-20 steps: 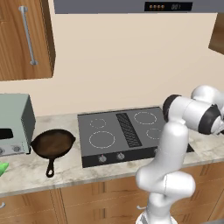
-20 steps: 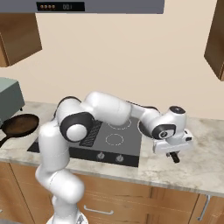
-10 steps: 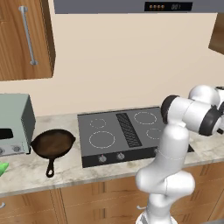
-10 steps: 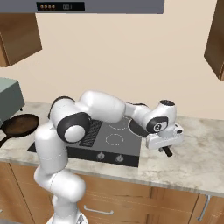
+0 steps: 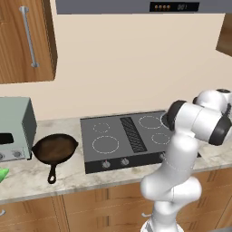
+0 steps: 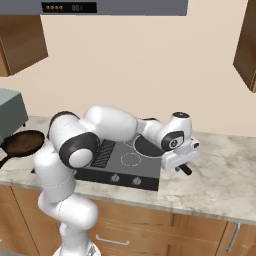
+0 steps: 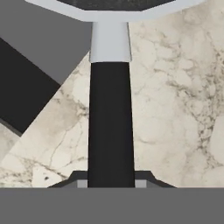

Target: Place both pans onto different burners. Then place the corn and the steak on different pans.

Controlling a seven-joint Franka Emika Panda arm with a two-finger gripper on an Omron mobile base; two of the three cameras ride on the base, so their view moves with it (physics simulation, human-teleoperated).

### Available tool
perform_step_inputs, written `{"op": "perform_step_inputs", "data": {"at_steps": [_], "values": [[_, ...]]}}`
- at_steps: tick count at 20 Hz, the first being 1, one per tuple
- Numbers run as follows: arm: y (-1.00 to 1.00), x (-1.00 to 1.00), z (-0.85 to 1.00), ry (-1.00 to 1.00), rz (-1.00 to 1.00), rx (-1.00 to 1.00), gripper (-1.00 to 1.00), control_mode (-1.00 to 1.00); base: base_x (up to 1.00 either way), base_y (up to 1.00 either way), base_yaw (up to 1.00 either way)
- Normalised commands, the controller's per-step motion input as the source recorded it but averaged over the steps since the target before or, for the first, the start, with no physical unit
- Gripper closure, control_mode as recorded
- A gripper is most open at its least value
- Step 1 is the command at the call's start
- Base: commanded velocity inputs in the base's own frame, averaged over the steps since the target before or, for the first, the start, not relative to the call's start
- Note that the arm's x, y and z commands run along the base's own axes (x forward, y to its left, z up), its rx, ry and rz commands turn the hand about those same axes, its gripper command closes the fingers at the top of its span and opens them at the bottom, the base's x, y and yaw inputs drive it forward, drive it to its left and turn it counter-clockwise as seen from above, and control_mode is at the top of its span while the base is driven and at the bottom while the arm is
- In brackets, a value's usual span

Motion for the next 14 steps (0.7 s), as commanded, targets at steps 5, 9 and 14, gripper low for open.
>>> {"op": "perform_step_inputs", "data": {"at_steps": [5, 9, 14], "values": [[0.28, 0.02, 0.00, 0.00, 0.25, -0.03, 1.00, -1.00, 0.00, 0.00, 0.00], [0.42, 0.02, 0.00, 0.00, 0.24, -0.03, 1.00, -1.00, 0.00, 0.00, 0.00], [0.48, 0.14, 0.00, 0.06, 0.14, 0.00, 1.00, -1.00, 0.00, 0.00, 0.00]]}}
